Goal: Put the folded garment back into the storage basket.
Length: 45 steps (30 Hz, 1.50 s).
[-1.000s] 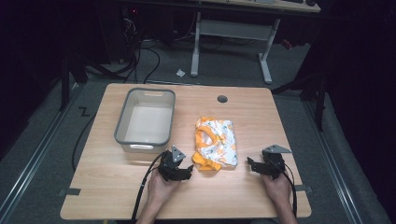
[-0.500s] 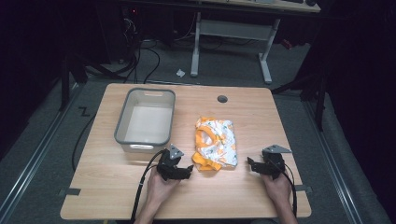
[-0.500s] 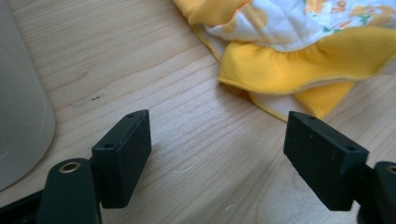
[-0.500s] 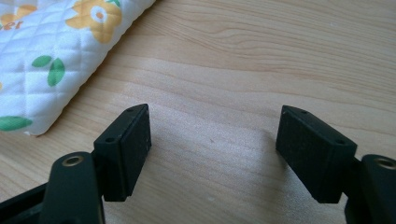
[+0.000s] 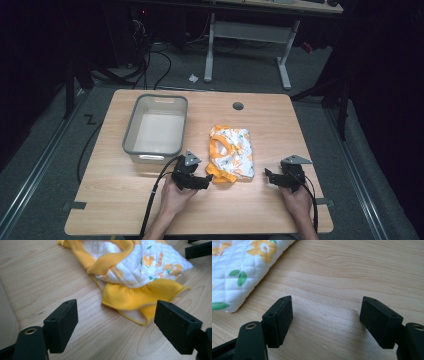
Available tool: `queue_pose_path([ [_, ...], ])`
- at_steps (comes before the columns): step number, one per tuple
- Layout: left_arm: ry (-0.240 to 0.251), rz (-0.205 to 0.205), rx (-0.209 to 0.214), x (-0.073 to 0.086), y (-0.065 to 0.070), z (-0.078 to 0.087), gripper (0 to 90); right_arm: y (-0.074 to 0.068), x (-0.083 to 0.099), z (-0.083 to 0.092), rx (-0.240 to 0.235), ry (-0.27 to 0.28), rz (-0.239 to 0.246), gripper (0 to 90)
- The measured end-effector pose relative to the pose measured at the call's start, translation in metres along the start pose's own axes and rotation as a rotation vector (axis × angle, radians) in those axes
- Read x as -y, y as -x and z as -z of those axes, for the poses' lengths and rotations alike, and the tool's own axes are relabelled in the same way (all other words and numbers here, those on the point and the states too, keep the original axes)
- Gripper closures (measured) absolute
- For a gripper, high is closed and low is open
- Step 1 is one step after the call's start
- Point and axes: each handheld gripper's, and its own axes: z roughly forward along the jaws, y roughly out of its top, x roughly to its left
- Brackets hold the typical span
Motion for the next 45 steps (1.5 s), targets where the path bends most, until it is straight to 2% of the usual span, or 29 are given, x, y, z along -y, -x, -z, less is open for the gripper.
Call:
queue_pose_path([
  [10,0.017,0.003,0.010,-0.019,0.001,-0.002,17.5,0.000,0.000,0.000,-0.001,0.001,0.002,26.7],
  [13,0.027,0.011,0.029,-0.025,0.000,-0.005,16.1,0.000,0.000,0.000,0.000,0.001,0.002,26.7],
  [27,-0.019,0.023,0.038,-0.055,0.001,-0.035,10.0,0.000,0.000,0.000,0.000,0.000,0.001,26.7],
  [30,-0.029,0.026,0.033,-0.059,0.002,-0.044,9.0,0.000,0.000,0.000,0.000,0.000,0.002,26.7],
  [36,-0.049,0.056,0.019,-0.060,-0.001,-0.057,8.0,0.000,0.000,0.000,0.000,0.000,0.001,26.7],
  [41,-0.079,0.070,-0.008,-0.059,-0.004,-0.071,8.6,0.000,0.000,0.000,0.000,0.000,0.002,26.7],
  [45,-0.109,0.061,-0.037,-0.056,-0.004,-0.079,11.2,0.000,0.000,0.000,0.000,0.000,0.001,26.7],
])
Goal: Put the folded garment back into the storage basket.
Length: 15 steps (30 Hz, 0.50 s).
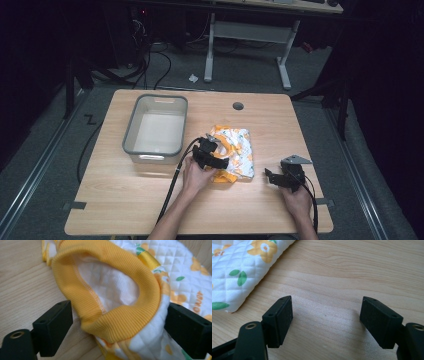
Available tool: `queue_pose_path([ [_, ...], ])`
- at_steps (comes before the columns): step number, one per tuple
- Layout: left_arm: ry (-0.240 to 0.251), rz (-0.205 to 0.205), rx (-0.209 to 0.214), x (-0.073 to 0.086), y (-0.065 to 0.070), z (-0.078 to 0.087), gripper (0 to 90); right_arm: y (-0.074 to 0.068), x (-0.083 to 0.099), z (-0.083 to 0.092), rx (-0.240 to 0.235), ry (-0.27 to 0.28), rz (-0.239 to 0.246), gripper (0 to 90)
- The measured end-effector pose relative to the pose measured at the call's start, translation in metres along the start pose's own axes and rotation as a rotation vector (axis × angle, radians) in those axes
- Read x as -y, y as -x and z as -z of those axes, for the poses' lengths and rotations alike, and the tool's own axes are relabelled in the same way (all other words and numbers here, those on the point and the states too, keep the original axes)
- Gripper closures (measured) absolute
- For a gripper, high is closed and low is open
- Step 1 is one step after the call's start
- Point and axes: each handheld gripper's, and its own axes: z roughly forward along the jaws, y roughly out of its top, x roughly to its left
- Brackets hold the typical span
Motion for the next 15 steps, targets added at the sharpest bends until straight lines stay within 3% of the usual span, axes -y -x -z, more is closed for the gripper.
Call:
queue_pose_path([
  [6,-0.014,-0.009,-0.015,0.001,0.001,-0.008,14.7,0.000,0.000,0.000,0.000,0.000,0.000,26.7],
  [10,-0.014,-0.039,-0.049,0.002,0.006,-0.009,17.4,0.000,0.000,0.000,0.000,0.000,-0.001,26.7],
  [15,0.010,-0.054,-0.046,0.002,0.011,-0.009,30.7,0.000,0.000,0.000,0.000,0.000,-0.002,26.7],
])
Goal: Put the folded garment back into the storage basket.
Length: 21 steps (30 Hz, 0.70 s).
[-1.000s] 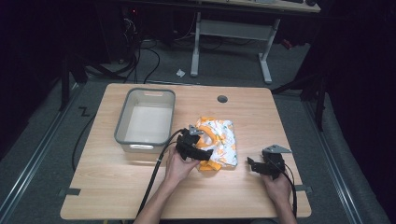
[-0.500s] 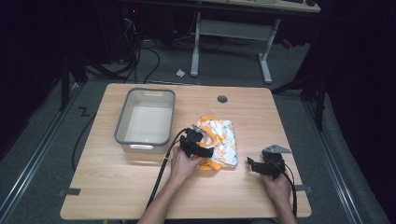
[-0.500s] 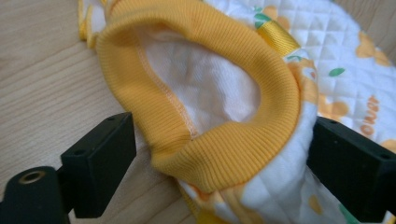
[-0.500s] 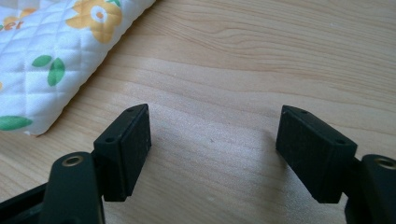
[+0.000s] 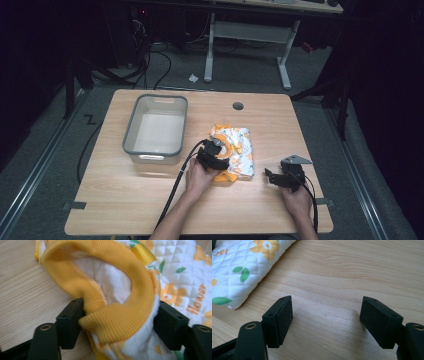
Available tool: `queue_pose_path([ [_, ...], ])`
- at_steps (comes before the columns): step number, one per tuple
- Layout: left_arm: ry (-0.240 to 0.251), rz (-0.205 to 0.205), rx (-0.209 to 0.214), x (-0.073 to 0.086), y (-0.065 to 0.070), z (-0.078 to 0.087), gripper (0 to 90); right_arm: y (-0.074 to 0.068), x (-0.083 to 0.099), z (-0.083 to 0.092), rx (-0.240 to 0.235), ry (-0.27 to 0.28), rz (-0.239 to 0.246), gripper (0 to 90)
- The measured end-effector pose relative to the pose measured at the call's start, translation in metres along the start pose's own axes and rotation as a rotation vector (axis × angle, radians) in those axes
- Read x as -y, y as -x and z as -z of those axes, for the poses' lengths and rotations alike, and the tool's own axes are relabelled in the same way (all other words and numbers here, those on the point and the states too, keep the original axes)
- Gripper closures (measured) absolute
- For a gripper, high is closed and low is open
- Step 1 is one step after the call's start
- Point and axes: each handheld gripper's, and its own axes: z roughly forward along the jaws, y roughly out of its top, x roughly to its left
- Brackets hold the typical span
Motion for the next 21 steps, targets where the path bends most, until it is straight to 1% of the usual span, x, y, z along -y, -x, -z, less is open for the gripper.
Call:
queue_pose_path([
  [1,0.002,-0.004,0.005,0.0000,0.0006,0.0003,33.4,0.0000,0.0000,0.0000,0.000,0.000,0.000,26.7],
  [5,0.008,-0.020,0.031,0.0000,0.0038,0.0017,49.2,0.0000,0.0000,0.0000,-0.001,0.000,0.000,26.7],
  [6,0.006,-0.015,0.046,0.0002,0.0049,0.0019,53.6,0.0000,0.0000,0.0000,-0.001,0.000,0.000,26.7],
  [7,0.006,-0.014,0.052,0.0001,0.0050,0.0020,56.5,0.0000,0.0000,0.0000,-0.001,0.000,0.000,26.7],
  [14,0.008,0.004,0.093,0.0005,0.0035,0.0021,67.6,-0.0001,0.0000,0.0001,-0.001,-0.001,-0.002,26.7],
  [17,0.014,0.003,0.091,0.0008,0.0043,0.0026,70.8,0.0000,0.0000,0.0000,-0.001,0.000,-0.001,26.7],
  [18,0.012,-0.009,0.086,0.0007,0.0046,0.0033,71.7,0.0000,0.0000,0.0000,-0.001,0.000,0.000,26.7],
  [19,0.018,-0.012,0.082,0.0009,0.0053,0.0034,72.4,0.0000,0.0000,0.0000,-0.002,0.000,-0.001,26.7],
  [21,0.026,-0.012,0.090,0.0009,0.0056,0.0039,73.1,0.0000,0.0000,0.0000,-0.002,0.000,-0.001,26.7],
])
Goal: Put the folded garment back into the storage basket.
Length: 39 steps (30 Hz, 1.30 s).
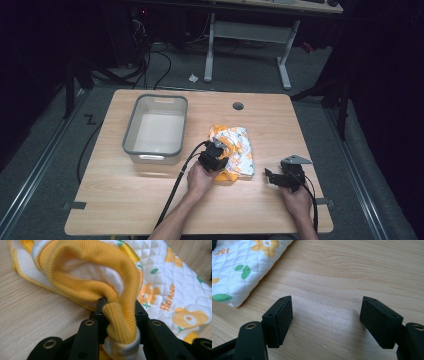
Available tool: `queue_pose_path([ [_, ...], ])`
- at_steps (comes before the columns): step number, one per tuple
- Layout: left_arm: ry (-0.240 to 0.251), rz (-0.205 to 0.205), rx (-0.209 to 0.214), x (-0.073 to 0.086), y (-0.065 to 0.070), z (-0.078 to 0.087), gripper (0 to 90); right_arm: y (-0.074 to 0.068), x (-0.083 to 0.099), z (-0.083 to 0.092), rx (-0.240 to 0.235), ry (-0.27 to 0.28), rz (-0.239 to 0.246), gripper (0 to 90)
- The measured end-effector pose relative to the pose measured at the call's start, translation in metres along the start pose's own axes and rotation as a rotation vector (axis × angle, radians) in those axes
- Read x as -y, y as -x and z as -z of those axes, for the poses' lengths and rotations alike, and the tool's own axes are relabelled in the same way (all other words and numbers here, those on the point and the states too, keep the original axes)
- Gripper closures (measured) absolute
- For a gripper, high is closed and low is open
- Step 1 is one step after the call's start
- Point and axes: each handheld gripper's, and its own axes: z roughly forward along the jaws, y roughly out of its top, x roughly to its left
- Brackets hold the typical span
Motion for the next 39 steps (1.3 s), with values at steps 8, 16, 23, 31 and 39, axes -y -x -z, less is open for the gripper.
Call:
queue_pose_path([
  [8,0.033,-0.021,0.030,-0.004,0.004,0.012,74.7,0.000,0.000,0.000,0.000,-0.002,-0.001,26.7],
  [16,0.073,-0.036,0.044,-0.008,0.003,0.029,75.1,0.000,0.000,0.000,0.000,-0.002,-0.001,26.7],
  [23,0.107,-0.056,0.056,-0.010,0.003,0.043,75.1,0.000,0.000,0.000,-0.001,-0.002,-0.001,26.7],
  [31,0.134,-0.046,0.083,-0.010,-0.001,0.055,75.4,0.000,0.000,0.000,0.000,-0.001,-0.002,26.7],
  [39,0.161,-0.052,0.099,-0.011,-0.006,0.073,75.5,0.000,0.000,0.000,0.000,-0.002,0.000,26.7],
])
